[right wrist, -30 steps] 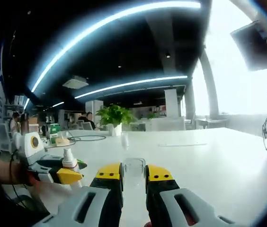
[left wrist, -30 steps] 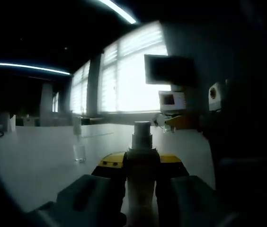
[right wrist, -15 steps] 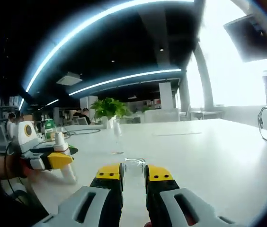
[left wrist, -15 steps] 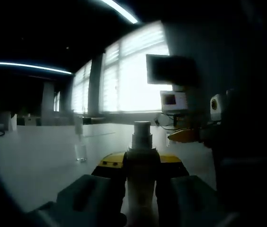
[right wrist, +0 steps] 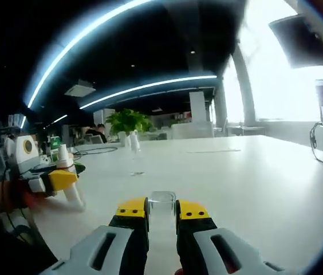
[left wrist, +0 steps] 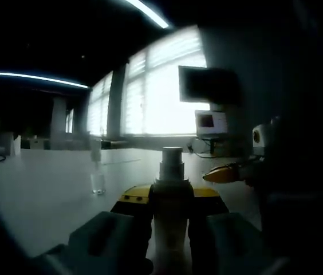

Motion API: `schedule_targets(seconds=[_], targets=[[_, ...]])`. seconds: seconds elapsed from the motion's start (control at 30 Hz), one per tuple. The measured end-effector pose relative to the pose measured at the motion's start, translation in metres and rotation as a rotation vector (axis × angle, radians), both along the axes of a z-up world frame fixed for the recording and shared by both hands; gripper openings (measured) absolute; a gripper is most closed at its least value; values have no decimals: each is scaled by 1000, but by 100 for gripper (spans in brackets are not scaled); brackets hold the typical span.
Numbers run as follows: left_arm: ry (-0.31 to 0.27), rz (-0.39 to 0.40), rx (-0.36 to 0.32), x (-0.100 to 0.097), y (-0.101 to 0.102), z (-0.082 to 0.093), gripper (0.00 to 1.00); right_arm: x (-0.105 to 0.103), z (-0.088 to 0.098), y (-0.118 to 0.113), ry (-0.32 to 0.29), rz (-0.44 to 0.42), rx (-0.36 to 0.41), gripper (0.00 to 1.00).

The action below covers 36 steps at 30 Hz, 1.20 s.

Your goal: Clamp pump bottle remove cover press pump head put on cover

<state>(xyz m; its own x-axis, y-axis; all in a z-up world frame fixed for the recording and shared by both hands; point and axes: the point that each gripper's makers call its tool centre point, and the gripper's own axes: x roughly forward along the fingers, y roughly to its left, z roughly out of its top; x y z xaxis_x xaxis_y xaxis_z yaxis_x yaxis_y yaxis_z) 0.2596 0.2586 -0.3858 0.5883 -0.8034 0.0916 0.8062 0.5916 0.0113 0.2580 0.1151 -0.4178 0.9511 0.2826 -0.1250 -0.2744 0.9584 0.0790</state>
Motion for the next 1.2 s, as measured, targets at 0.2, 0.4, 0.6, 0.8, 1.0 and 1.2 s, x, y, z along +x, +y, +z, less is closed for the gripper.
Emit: schedule_targets(seconds=[0.2, 0.4, 0.6, 0.8, 1.0, 1.2], targets=[[3, 0, -3, 1, 0, 0, 14, -1, -5, 3, 8, 11, -29, 13], [-2, -4, -2, 0, 0, 0, 14, -1, -12, 3, 30, 12, -57, 13], [-3, -5, -1, -1, 0, 0, 14, -1, -15, 2, 45, 10, -72, 13], [-4, -5, -1, -1, 0, 0, 14, -1, -19, 4, 51, 18, -108, 13], [-6, -6, 0, -1, 0, 0, 14, 0, -21, 3, 62, 16, -114, 13], [-9, -7, 3, -1, 0, 0, 14, 0, -24, 3, 83, 13, -109, 13]])
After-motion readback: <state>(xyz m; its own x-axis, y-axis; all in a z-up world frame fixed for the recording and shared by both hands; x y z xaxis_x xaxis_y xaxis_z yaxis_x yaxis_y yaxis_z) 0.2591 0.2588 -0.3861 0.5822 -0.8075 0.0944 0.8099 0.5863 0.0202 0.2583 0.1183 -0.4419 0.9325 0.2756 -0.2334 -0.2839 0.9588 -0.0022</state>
